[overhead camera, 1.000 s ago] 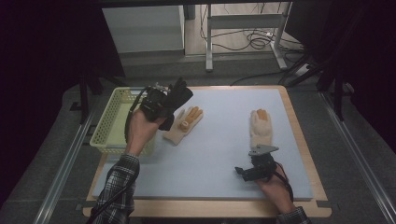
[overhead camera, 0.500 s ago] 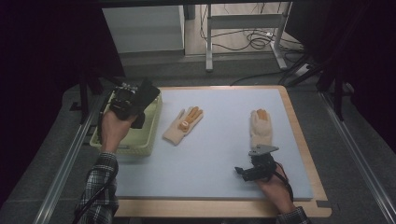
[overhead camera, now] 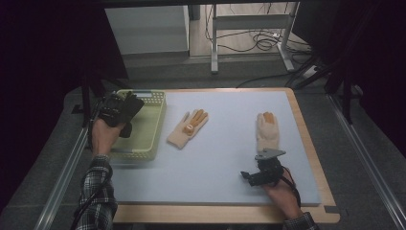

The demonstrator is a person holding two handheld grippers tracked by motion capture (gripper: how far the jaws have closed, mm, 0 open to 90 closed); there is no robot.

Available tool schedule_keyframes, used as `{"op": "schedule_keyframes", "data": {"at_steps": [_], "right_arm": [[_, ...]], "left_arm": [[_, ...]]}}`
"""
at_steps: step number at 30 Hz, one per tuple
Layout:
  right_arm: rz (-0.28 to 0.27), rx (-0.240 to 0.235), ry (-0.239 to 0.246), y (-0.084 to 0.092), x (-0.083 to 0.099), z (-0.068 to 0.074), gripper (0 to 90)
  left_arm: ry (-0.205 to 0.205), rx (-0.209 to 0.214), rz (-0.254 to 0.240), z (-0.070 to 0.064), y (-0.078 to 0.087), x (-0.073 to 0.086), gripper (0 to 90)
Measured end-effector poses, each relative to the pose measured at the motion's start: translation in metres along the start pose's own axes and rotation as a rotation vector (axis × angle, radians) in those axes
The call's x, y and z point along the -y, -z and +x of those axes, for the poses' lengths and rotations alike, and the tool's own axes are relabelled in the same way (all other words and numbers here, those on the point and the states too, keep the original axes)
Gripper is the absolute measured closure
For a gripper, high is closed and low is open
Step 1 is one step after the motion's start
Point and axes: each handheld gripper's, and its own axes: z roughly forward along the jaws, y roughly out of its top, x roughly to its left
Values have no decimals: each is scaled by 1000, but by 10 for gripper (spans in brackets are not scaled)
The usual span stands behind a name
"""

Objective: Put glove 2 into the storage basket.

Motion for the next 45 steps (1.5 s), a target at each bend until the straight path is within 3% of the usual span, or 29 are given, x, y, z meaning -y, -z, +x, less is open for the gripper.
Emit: {"op": "schedule_keyframes", "data": {"at_steps": [4, 7, 11, 14, 16, 19, 21, 26, 29, 32, 34, 38, 45], "right_arm": [[0, 0, 0, 0, 0, 0, 95], [0, 0, 0, 0, 0, 0, 95], [0, 0, 0, 0, 0, 0, 95], [0, 0, 0, 0, 0, 0, 95], [0, 0, 0, 0, 0, 0, 95], [0, 0, 0, 0, 0, 0, 95], [0, 0, 0, 0, 0, 0, 95], [0, 0, 0, 0, 0, 0, 95], [0, 0, 0, 0, 0, 0, 95], [0, 0, 0, 0, 0, 0, 95], [0, 0, 1, 0, 0, 0, 95], [0, 0, 1, 0, 0, 0, 95], [2, 0, 1, 0, 0, 0, 95]], "left_arm": [[15, -2, 56, 5, -15, 0, 607], [22, -29, 102, 9, -25, -1, 601], [47, -14, 135, 14, -34, -3, 585], [31, -23, 163, 13, -42, -3, 531], [20, -39, 189, 11, -47, -4, 463], [26, -24, 233, 11, -52, -4, 268], [18, -29, 227, 10, -50, -4, 153], [22, 6, 168, 10, -31, -7, 56], [15, 32, 103, 10, -15, -8, 48], [4, 91, 27, 8, 0, -7, 48], [-20, 120, -16, 4, 7, -5, 47], [-80, 121, -71, -8, 15, 2, 33], [-130, 166, -148, -20, 22, 13, 25]]}}
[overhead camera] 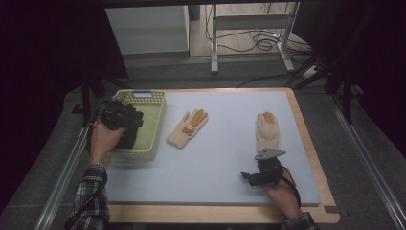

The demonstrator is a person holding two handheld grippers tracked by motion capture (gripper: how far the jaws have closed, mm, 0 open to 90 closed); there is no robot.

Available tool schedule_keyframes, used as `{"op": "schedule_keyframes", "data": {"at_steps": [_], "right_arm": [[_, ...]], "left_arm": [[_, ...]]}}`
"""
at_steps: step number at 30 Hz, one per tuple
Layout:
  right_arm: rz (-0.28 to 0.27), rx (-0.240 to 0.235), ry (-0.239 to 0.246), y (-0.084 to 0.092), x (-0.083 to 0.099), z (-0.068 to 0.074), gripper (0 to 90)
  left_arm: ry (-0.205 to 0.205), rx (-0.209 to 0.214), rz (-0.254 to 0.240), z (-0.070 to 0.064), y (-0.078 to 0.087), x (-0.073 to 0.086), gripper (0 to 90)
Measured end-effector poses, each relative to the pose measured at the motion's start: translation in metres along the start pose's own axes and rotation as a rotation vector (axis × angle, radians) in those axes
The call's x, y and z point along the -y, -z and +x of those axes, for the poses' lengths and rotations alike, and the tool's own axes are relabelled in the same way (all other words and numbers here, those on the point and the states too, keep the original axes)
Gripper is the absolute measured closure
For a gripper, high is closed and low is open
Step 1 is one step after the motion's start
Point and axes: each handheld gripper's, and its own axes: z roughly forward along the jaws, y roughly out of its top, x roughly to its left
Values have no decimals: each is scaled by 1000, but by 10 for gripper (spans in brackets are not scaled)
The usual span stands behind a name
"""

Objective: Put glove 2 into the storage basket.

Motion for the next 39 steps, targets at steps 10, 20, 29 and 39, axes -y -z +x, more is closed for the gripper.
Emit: {"op": "schedule_keyframes", "data": {"at_steps": [10, 20, 29, 39], "right_arm": [[0, 0, -1, 0, 0, 0, 95], [1, 0, -3, 0, 0, 0, 95], [2, 0, -2, 0, 0, 0, 95], [1, 0, -2, 0, 0, 0, 95]], "left_arm": [[-99, 22, -85, -30, 16, 13, 17], [-156, 140, -196, -65, 35, 29, 16], [-224, 182, -268, -100, 41, 43, 15], [-273, 261, -302, -147, 22, 68, 20]]}}
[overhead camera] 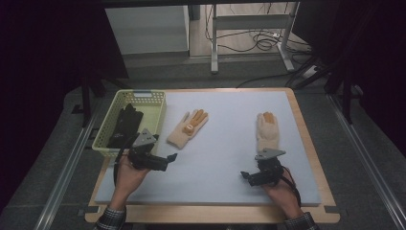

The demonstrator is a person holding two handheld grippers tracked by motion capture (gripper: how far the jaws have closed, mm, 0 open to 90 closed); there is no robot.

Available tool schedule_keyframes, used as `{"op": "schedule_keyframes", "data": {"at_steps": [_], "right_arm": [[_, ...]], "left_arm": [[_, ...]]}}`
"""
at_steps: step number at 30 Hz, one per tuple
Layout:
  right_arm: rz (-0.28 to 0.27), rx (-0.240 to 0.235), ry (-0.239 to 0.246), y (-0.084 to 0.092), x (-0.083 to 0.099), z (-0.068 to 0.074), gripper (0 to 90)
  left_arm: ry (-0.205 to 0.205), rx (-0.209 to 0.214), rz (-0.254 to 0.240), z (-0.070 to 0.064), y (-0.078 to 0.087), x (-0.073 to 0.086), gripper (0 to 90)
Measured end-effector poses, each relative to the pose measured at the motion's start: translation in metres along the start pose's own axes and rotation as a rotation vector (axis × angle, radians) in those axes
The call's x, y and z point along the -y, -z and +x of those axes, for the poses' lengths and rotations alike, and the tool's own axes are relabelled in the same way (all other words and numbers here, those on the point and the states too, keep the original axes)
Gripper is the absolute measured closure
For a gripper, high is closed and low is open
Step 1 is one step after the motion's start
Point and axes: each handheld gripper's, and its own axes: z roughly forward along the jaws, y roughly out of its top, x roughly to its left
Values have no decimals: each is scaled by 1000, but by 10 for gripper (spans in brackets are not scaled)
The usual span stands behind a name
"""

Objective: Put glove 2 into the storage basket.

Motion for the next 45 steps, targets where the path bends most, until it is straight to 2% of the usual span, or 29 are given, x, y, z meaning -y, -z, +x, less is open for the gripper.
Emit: {"op": "schedule_keyframes", "data": {"at_steps": [4, 6, 10, 12, 14, 16, 20, 22, 24, 27, 34, 35, 36, 38, 41, 45], "right_arm": [[1, 0, 1, 0, 0, 0, 95], [1, 0, 1, 0, 0, 0, 94], [2, 0, 1, 0, 0, 0, 94], [2, 0, 1, 0, 0, 0, 94], [1, -1, -2, 0, 0, 0, 94], [2, 0, -3, 0, 0, 0, 94], [2, -1, -4, 0, 0, 0, 94], [2, -1, -4, 0, 0, 0, 94], [1, -1, -5, 0, 0, 0, 94], [1, -1, -4, 0, 0, 0, 95], [-1, 5, -6, 0, -2, 1, 102], [-8, 11, -11, 0, -4, 1, 108], [-43, 1, -15, 0, -12, 4, 130], [-53, -10, -9, -3, -19, 6, 143], [-64, -32, 21, -17, -41, 11, 181], [-73, -86, 15, -36, -61, 12, 248]], "left_arm": [[-11, 10, 9, -9, -8, 6, 21], [-21, 19, 27, -18, -18, 14, 21], [-7, 51, 35, -23, -33, 27, 26], [-8, 62, 70, -24, -41, 32, 28], [-21, 39, 95, -25, -45, 37, 28], [-12, 51, 112, -25, -49, 42, 29], [-30, 29, 169, -26, -58, 52, 28], [-29, 34, 187, -26, -62, 56, 28], [-29, 39, 208, -26, -65, 56, 30], [-14, 50, 211, -24, -65, 56, 31], [-15, 50, 210, -24, -66, 56, 31], [-14, 50, 210, -23, -66, 56, 31], [-14, 50, 210, -23, -66, 56, 31], [-14, 50, 210, -23, -66, 56, 31], [-14, 50, 210, -24, -65, 56, 32], [-14, 50, 209, -24, -65, 56, 32]]}}
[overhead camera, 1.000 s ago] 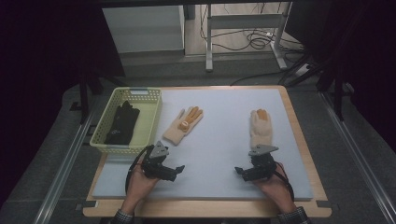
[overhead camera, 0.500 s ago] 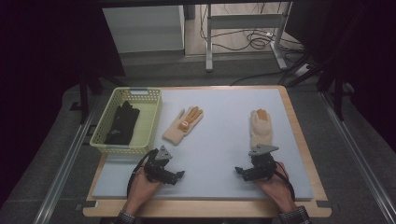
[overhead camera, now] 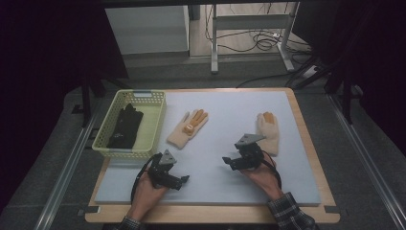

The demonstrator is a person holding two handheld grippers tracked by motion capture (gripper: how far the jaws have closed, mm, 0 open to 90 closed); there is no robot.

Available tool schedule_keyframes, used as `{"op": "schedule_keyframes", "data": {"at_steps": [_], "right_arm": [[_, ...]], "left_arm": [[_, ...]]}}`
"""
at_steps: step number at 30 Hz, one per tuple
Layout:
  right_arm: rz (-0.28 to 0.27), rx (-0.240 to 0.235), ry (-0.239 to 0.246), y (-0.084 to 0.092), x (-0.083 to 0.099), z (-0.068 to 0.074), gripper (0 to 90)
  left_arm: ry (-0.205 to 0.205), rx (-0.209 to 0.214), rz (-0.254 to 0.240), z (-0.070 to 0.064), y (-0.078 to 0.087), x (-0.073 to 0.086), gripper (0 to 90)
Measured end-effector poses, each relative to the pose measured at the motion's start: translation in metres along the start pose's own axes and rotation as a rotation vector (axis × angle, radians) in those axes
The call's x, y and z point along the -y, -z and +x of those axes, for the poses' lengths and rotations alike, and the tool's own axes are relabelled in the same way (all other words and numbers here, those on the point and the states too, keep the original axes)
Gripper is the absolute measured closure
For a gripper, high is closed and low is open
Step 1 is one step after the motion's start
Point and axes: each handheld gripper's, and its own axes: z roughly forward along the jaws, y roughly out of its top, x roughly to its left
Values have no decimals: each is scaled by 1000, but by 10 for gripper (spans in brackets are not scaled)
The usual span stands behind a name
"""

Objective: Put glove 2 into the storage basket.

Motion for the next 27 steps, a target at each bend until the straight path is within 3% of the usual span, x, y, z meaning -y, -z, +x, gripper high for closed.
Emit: {"op": "schedule_keyframes", "data": {"at_steps": [5, 10, 16, 21, 27], "right_arm": [[-2, -19, -2, -23, -17, 0, 347], [4, -8, 35, -46, -35, 5, 437], [10, -1, 43, -55, -39, 6, 508], [17, 28, 28, -40, -32, -8, 550], [0, 114, -32, -1, -24, -43, 552]], "left_arm": [[1, 0, -1, 0, 0, 0, 32], [1, 0, -1, 0, 0, 0, 32], [1, 0, -1, 0, 0, 0, 32], [1, 0, -1, 0, 0, 0, 32], [1, 1, -1, 0, 0, 0, 32]]}}
